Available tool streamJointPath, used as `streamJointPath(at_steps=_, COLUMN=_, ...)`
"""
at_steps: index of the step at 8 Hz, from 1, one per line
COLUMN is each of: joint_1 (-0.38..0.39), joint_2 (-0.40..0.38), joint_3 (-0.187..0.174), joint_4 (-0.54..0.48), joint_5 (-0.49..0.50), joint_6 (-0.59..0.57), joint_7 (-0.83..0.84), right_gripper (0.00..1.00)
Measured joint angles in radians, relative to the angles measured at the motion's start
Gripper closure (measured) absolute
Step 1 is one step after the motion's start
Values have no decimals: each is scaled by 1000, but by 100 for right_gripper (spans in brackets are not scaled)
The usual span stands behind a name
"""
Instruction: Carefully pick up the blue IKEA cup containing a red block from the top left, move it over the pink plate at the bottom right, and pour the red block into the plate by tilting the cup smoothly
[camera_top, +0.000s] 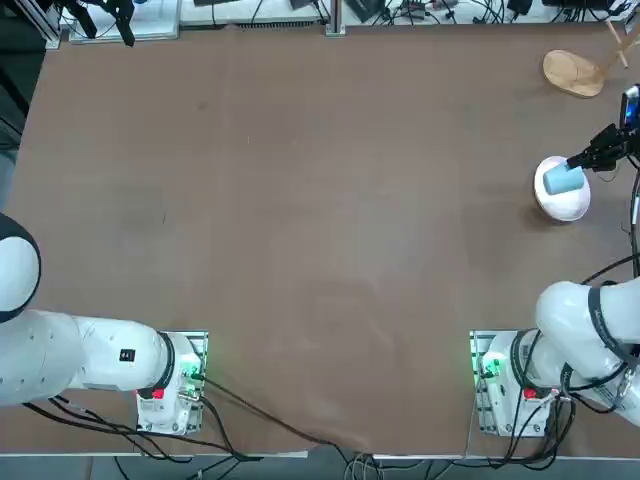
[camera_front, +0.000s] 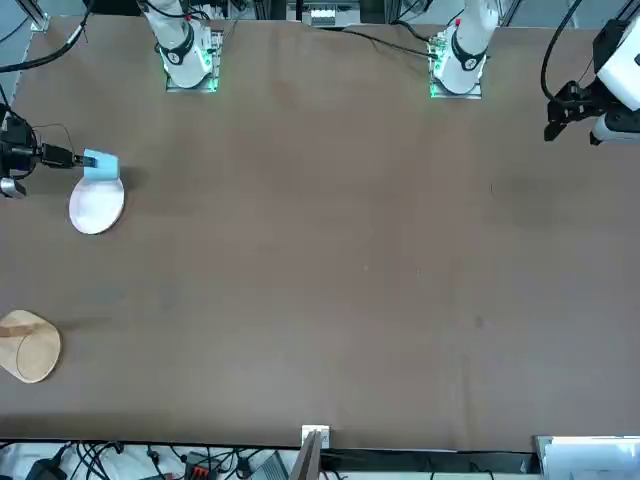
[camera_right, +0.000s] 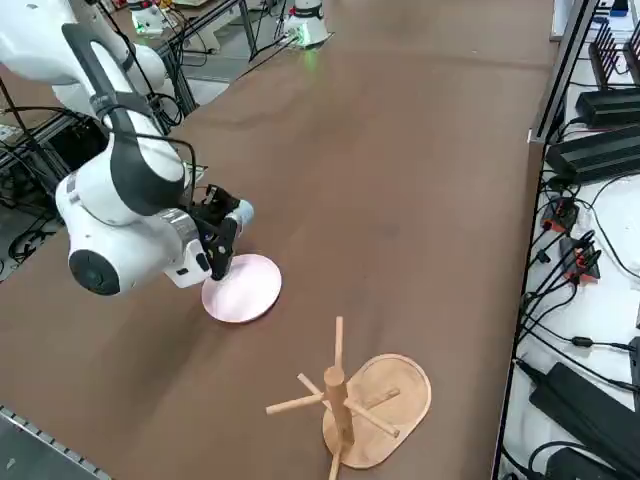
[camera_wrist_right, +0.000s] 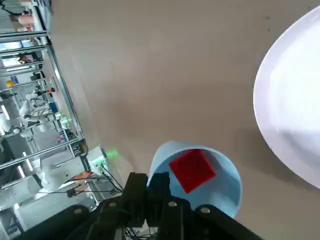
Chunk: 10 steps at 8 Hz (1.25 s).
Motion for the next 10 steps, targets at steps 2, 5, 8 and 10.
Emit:
streamJointPath(at_steps=2, joint_1=-10, joint_2=48, joint_3=0, joint_4=38, joint_5=6, joint_6=-23, joint_7=-39, right_gripper=98)
streamJointPath(at_steps=5, joint_1=-32, joint_2=163, joint_3=0, joint_4=173, joint_5=65, joint_6=-182, joint_7=-56, right_gripper=98)
streamJointPath(at_steps=8, joint_1=-49, joint_2=218, joint_3=0, joint_4=212, joint_5=84, joint_6=-216, joint_7=-80, right_gripper=98)
streamJointPath(at_steps=10, joint_1=-64, joint_2=249, joint_3=0, joint_4=228, joint_5=85, joint_6=-255, joint_7=-116, right_gripper=98)
